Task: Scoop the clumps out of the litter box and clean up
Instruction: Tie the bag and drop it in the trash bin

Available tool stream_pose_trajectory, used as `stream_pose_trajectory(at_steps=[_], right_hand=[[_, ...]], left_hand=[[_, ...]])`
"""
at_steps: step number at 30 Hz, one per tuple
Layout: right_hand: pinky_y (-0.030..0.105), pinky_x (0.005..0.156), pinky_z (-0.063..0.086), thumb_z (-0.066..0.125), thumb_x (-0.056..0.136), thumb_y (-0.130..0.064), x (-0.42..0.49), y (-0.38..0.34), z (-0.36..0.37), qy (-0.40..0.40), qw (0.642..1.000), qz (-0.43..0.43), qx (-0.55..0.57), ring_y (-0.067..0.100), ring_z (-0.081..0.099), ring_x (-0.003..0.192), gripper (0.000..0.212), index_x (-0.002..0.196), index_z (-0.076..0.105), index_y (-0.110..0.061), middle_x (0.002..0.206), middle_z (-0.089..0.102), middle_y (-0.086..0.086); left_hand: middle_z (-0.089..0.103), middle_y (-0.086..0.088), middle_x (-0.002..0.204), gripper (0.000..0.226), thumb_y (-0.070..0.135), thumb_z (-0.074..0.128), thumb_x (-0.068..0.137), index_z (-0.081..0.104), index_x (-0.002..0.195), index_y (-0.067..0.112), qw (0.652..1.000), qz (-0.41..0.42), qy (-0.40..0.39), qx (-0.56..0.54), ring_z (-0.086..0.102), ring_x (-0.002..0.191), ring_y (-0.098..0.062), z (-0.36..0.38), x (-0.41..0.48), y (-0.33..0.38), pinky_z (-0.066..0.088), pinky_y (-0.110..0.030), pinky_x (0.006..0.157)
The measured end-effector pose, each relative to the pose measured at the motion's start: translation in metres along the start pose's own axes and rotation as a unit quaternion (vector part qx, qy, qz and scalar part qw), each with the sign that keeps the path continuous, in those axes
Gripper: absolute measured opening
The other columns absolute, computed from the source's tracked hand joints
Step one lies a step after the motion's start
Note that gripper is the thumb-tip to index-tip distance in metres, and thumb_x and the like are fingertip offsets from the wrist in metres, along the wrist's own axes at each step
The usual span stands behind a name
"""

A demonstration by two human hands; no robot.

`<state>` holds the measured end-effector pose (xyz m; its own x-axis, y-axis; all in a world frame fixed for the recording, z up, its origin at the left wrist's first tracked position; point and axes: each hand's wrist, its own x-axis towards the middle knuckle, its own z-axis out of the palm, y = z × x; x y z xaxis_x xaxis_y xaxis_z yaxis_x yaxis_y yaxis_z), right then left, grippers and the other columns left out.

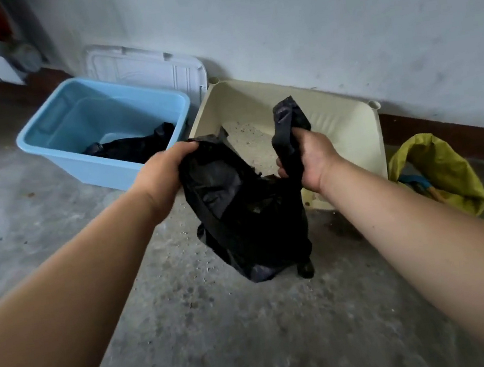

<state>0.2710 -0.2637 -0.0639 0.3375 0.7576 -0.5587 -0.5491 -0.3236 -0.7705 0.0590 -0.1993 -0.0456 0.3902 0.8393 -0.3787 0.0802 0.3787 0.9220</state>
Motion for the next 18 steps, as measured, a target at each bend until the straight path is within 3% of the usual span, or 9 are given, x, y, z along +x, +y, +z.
stream_pose_trajectory(at_steps=[2, 4, 6, 8, 11, 13, 14, 16, 18], right_hand=[[0.016, 0.036, 0.030, 0.049, 0.092, -0.019, -0.004, 0.001, 0.007, -0.053, 0.997, -0.002, -0.053, 0.013, 0.036, 0.031, 0.023, 0.069, 0.047, -0.015, 0.047, 0.038, 0.000], [0.020, 0.040, 0.042, 0.048, 0.092, -0.010, -0.013, 0.003, 0.015, -0.156, 0.983, -0.029, -0.088, 0.012, 0.053, 0.040, 0.008, 0.088, 0.055, -0.010, 0.055, 0.055, 0.002], [0.028, 0.071, 0.056, 0.049, 0.089, 0.002, -0.019, 0.006, 0.022, -0.283, 0.948, -0.061, -0.131, 0.019, 0.069, 0.078, 0.029, 0.116, 0.056, -0.008, 0.087, 0.070, 0.006], [0.036, 0.100, 0.046, 0.054, 0.085, 0.009, -0.018, 0.014, 0.030, -0.325, 0.908, -0.114, -0.237, 0.027, 0.060, 0.110, 0.055, 0.136, 0.048, -0.012, 0.115, 0.063, 0.010], [0.035, 0.088, 0.049, 0.051, 0.085, 0.014, -0.012, 0.005, 0.042, -0.187, 0.945, -0.173, -0.207, 0.020, 0.064, 0.085, 0.035, 0.109, 0.063, -0.008, 0.092, 0.067, 0.009], [0.029, 0.072, 0.054, 0.050, 0.089, 0.005, -0.008, -0.009, 0.045, -0.180, 0.973, -0.125, -0.072, 0.018, 0.066, 0.066, 0.020, 0.085, 0.067, -0.005, 0.074, 0.070, 0.009], [0.028, 0.067, 0.056, 0.049, 0.090, 0.001, -0.007, -0.016, 0.046, -0.190, 0.977, -0.093, -0.014, 0.019, 0.067, 0.062, 0.023, 0.078, 0.068, -0.001, 0.070, 0.070, 0.010], [0.033, 0.075, 0.057, 0.049, 0.088, -0.006, -0.007, -0.021, 0.049, -0.210, 0.976, -0.058, 0.005, 0.022, 0.070, 0.069, 0.028, 0.075, 0.072, 0.003, 0.075, 0.072, 0.013], [0.035, 0.077, 0.056, 0.051, 0.085, -0.012, -0.008, -0.018, 0.054, -0.215, 0.976, -0.042, -0.005, 0.024, 0.069, 0.073, 0.025, 0.078, 0.072, 0.000, 0.077, 0.072, 0.012]], left_hand=[[0.073, -0.005, 0.090, 0.023, 0.023, 0.051, 0.092, 0.068, 0.100, 0.010, 0.983, -0.077, -0.020, -0.168, 0.068, 0.084, -0.022, 0.005, -0.002, -0.006, 0.053, -0.031, 0.083], [0.072, -0.009, 0.104, 0.027, 0.028, 0.052, 0.094, 0.067, 0.105, 0.008, 0.979, -0.086, -0.028, -0.182, 0.069, 0.089, -0.020, 0.010, -0.002, -0.011, 0.051, -0.035, 0.092], [0.072, -0.010, 0.108, 0.031, 0.037, 0.056, 0.093, 0.069, 0.102, 0.011, 0.991, -0.042, -0.036, -0.125, 0.068, 0.100, -0.020, 0.013, -0.004, -0.010, 0.047, -0.037, 0.101], [0.074, -0.008, 0.096, 0.034, 0.040, 0.052, 0.095, 0.070, 0.096, 0.012, 0.992, -0.027, -0.071, -0.098, 0.070, 0.091, -0.019, 0.017, -0.005, -0.005, 0.051, -0.034, 0.094], [0.074, -0.003, 0.094, 0.039, 0.040, 0.041, 0.097, 0.070, 0.099, 0.015, 0.968, -0.039, -0.176, -0.174, 0.071, 0.085, -0.013, 0.020, -0.007, -0.002, 0.057, -0.024, 0.078], [0.070, -0.006, 0.114, 0.040, 0.041, 0.057, 0.087, 0.061, 0.118, 0.016, 0.967, -0.002, -0.195, -0.163, 0.067, 0.104, -0.015, 0.019, -0.002, -0.009, 0.054, -0.026, 0.090], [0.065, -0.008, 0.122, 0.055, 0.036, 0.069, 0.077, 0.052, 0.126, 0.017, 0.972, 0.013, -0.198, -0.125, 0.064, 0.111, -0.018, 0.018, -0.001, -0.014, 0.051, -0.029, 0.095], [0.067, -0.003, 0.118, 0.070, 0.017, 0.084, 0.066, 0.047, 0.126, 0.021, 0.979, 0.024, -0.201, 0.012, 0.065, 0.108, -0.014, 0.017, 0.000, -0.026, 0.053, -0.026, 0.092], [0.073, 0.001, 0.104, 0.041, 0.023, 0.078, 0.075, 0.062, 0.112, 0.020, 0.980, 0.036, -0.169, 0.104, 0.069, 0.099, -0.011, 0.021, -0.002, -0.031, 0.054, -0.026, 0.092]])
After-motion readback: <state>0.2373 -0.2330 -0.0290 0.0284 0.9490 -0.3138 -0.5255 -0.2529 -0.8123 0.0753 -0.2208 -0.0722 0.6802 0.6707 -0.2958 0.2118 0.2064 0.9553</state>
